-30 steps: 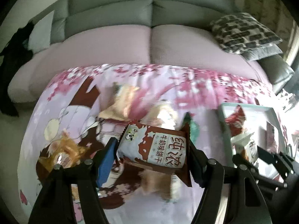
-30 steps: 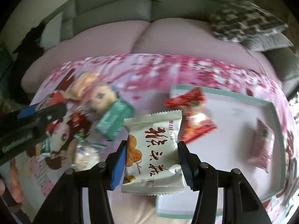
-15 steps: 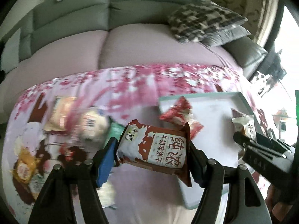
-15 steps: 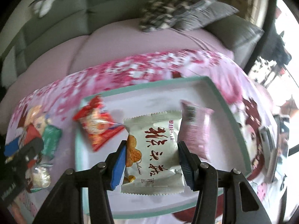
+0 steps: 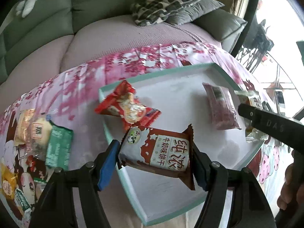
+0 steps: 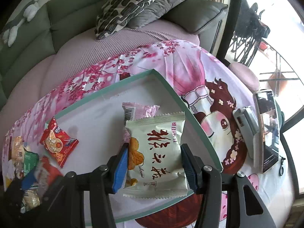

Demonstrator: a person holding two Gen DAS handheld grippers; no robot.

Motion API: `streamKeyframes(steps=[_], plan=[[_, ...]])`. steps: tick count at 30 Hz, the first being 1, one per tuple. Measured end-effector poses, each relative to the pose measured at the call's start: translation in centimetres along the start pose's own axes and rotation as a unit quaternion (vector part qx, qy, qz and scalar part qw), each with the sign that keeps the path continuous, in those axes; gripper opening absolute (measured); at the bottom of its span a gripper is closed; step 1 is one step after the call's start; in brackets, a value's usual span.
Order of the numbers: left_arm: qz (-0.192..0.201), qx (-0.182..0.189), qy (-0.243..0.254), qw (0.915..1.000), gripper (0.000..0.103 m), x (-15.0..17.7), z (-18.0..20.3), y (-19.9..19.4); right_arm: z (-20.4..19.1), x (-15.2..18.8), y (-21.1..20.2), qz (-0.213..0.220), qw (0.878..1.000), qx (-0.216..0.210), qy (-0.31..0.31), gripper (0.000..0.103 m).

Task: Organize snacks
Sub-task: 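Carry both packs over the tray and open both tools to release them, then withdraw both open tools from the tray back toward the snack pile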

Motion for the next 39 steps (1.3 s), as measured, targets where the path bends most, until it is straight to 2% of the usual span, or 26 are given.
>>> streamKeyframes(steps=[9,23,25,28,33,37,39], plan=[[-0.017,0.001,0.011,0.9998,0.072,0.7,1.0,1.8,-1.7,0.3,0.7,-0.006,1.0,-0.02,-0.02,0.056],[-0.022,0.012,0.001,0.9997,0.074,0.7,0.8,1.7,-3.6,0.6,1.0,-0.017,0.998,-0.035,-0.047,0.058],[-0.02,0.013,0.001,0.9997,0.081,0.6,0.9,1.6,-3.5,0.5,0.8,-0.017,0.998,-0.04,-0.043,0.064],[-0.015,0.011,0.001,0.9998,0.083,0.6,0.9,1.3,-3.5,0.4,0.6,-0.015,0.998,-0.045,-0.042,0.075],[-0.005,0.006,0.001,1.0,0.088,0.4,0.7,0.7,-3.6,0.3,0.2,-0.01,0.998,-0.051,-0.04,0.076],[0.0,-0.005,-0.007,1.0,0.089,0.2,-0.2,0.1,-3.8,0.3,0.1,-0.008,0.997,-0.057,-0.042,0.088],[0.002,-0.012,-0.013,0.9998,0.09,0.1,-0.8,-0.1,-3.9,0.2,0.0,-0.005,0.997,-0.064,-0.044,0.09]])
Point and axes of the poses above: each gripper's, at about its wrist camera, not at the fingertips, and y roughly the way its jaws point, z to its right, x to its underside, the point moved 4 cm from there along y, roughly the way its jaws point, and after that the axes turned 3 degrees about -x, right-handed, at the moved point
